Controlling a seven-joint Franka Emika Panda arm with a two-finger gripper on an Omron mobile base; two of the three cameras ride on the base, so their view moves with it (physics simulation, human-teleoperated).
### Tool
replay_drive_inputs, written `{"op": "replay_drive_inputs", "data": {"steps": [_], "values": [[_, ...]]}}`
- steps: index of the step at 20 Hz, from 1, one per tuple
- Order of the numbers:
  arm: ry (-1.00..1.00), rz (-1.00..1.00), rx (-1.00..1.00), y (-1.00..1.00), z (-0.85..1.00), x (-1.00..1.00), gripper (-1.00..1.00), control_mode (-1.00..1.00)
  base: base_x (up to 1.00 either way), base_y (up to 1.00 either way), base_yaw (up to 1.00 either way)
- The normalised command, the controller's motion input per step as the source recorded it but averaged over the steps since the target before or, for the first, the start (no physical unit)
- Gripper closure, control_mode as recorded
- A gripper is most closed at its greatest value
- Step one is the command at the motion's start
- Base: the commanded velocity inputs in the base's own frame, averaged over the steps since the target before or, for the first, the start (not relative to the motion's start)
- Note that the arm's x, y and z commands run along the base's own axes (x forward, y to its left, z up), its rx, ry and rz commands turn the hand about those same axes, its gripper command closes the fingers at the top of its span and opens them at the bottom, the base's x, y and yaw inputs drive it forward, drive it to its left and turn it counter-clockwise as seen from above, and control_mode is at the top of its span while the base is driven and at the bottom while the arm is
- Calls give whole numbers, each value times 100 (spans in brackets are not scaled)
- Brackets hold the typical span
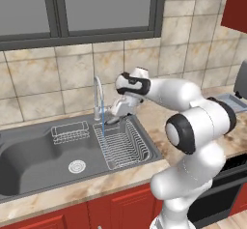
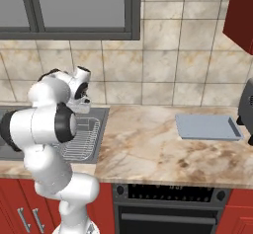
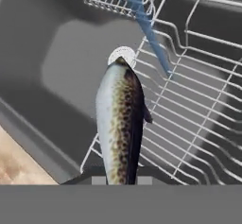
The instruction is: Take the fish out of the fridge, briefly rinse it in the sink, and place it on the tray next to the sink.
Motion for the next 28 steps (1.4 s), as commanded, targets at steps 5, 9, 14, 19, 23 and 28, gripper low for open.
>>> {"op": "replay_drive_inputs", "data": {"steps": [5, 9, 14, 19, 23, 28], "values": [[-42, -39, -31, -39, 15, -100, 100, -100, 0, 0, 0], [-34, -42, -23, -76, 32, -76, 100, -100, 0, 0, 0], [-8, -45, -8, -99, 40, -4, 100, -100, 0, 0, 0], [0, -43, 1, -100, 50, 31, 100, -100, 0, 0, 0], [3, -45, 0, -100, 46, 43, 100, -100, 0, 0, 0], [6, -42, 7, -100, 53, 61, 100, -100, 0, 0, 0]]}}
